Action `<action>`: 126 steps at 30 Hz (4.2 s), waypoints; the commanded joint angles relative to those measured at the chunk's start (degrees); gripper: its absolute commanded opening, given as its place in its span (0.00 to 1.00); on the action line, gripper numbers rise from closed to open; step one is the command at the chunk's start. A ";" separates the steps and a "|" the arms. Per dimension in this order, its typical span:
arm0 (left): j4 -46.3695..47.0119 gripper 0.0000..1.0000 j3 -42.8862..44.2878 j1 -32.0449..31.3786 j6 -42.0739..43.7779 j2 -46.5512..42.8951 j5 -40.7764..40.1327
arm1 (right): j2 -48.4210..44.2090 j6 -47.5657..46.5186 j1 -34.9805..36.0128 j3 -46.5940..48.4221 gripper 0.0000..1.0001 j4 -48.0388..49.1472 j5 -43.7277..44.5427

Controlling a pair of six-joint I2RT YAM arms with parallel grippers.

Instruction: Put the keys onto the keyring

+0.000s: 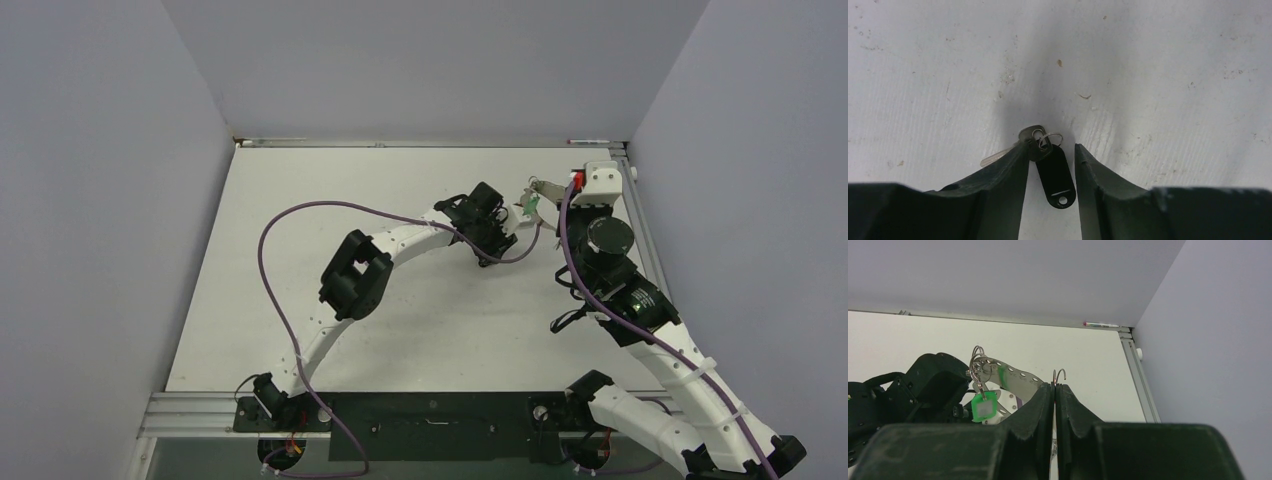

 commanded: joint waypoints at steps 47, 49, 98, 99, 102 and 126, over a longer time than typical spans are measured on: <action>26.14 0.47 -51.53 -3.94 -3.01 -37.99 -21.42 | -1.36 0.99 -0.30 -0.66 0.05 3.31 -4.81; 26.43 0.52 -48.98 -4.27 -0.77 -35.88 -20.67 | -1.45 0.94 -0.28 -0.66 0.05 3.35 -4.72; 9.51 0.00 -24.53 -5.56 12.87 -15.67 -17.56 | -0.99 0.59 -0.12 -0.65 0.05 3.33 -4.56; 9.54 0.00 -25.00 -5.56 12.51 -16.45 -17.14 | -0.91 0.57 -0.12 -0.65 0.05 3.30 -4.54; 10.82 0.00 -27.73 -5.46 11.07 -19.16 -15.90 | -0.95 0.53 -0.12 -0.65 0.05 3.34 -4.61; 18.31 0.00 -55.82 -3.87 -4.84 -48.81 -17.06 | -0.67 0.34 0.31 -1.68 0.05 4.32 -9.07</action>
